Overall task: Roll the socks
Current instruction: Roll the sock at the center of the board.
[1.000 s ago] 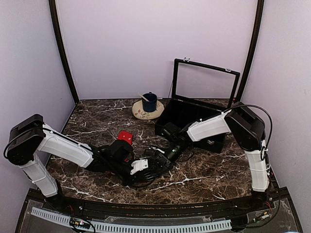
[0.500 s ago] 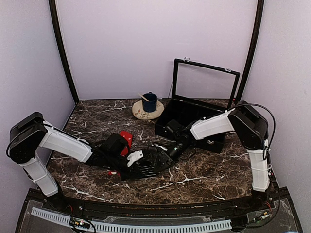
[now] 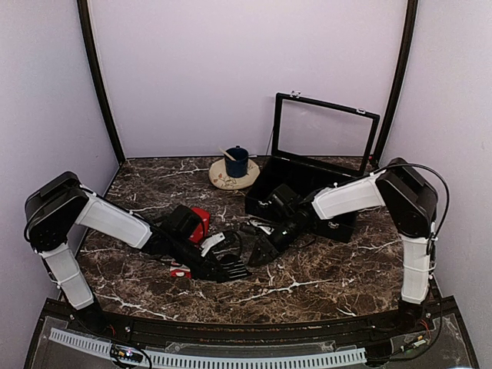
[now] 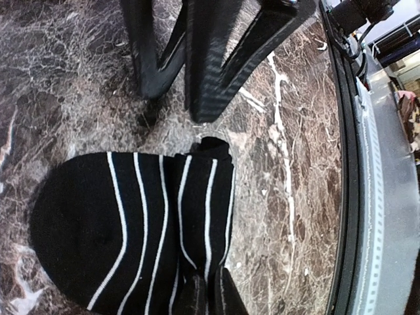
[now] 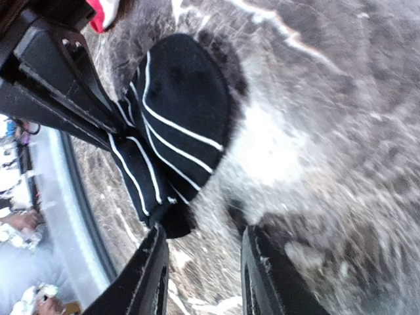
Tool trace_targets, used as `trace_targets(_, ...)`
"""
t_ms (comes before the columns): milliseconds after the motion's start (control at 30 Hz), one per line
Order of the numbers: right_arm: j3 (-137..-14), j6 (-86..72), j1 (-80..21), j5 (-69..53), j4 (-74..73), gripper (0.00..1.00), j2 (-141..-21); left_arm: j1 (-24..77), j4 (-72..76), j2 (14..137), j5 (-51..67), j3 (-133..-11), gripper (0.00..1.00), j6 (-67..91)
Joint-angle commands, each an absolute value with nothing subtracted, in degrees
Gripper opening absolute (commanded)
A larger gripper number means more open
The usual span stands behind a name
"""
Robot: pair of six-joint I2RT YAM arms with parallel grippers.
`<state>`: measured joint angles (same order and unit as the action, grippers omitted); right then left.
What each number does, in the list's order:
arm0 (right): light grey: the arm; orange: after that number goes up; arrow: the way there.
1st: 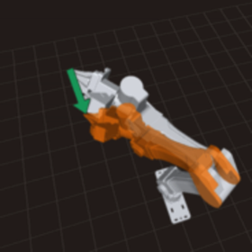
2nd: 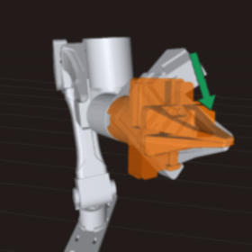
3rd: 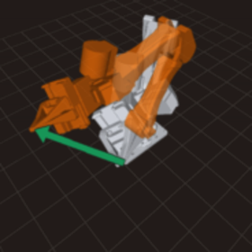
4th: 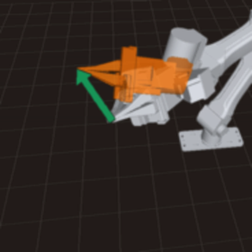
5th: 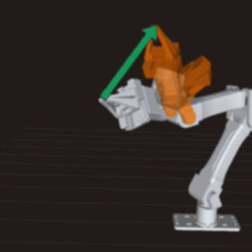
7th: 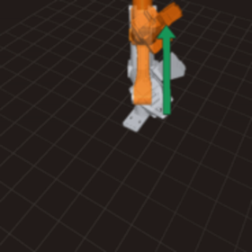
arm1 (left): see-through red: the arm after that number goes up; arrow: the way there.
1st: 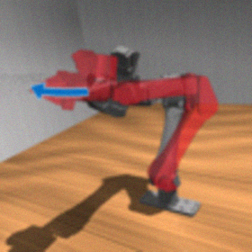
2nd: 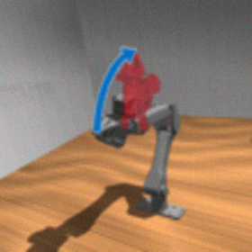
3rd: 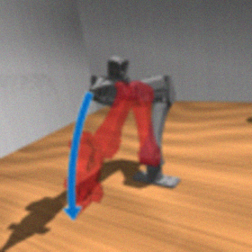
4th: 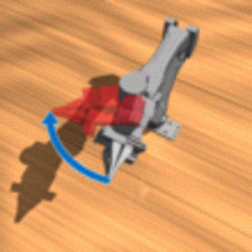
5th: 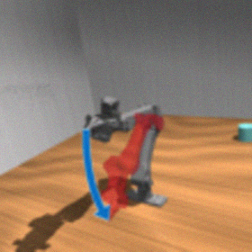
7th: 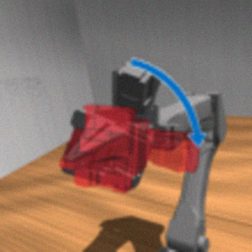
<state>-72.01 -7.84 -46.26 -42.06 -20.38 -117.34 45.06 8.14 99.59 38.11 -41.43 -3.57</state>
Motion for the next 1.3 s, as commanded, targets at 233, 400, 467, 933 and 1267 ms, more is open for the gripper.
trace_targets(233, -59.0, 1.8, -48.3, -23.5, -8.5, 0.36, -103.0, 40.9, 0.7, 104.9, 49.5, -45.3, 0.00, 0.8)
trace_targets(400, -57.5, 8.0, -54.0, -16.7, -7.3, 0.36, -100.9, 39.5, -2.7, 107.0, 51.9, -47.3, 0.00, 0.7)
trace_targets(467, -57.7, 10.0, -56.5, -14.1, -7.0, 0.37, -101.1, 39.0, -3.7, 107.5, 52.5, -47.7, 0.00, 0.4)
trace_targets(933, -62.0, 17.7, -65.5, -3.0, -5.8, 0.39, -105.0, 36.2, -9.5, 110.2, 56.2, -50.0, 0.00, -2.3)
trace_targets(1267, -65.6, 21.0, -66.9, -1.9, -7.1, 0.40, -108.0, 35.6, -12.2, 111.8, 58.2, -50.8, 0.00, -4.2)
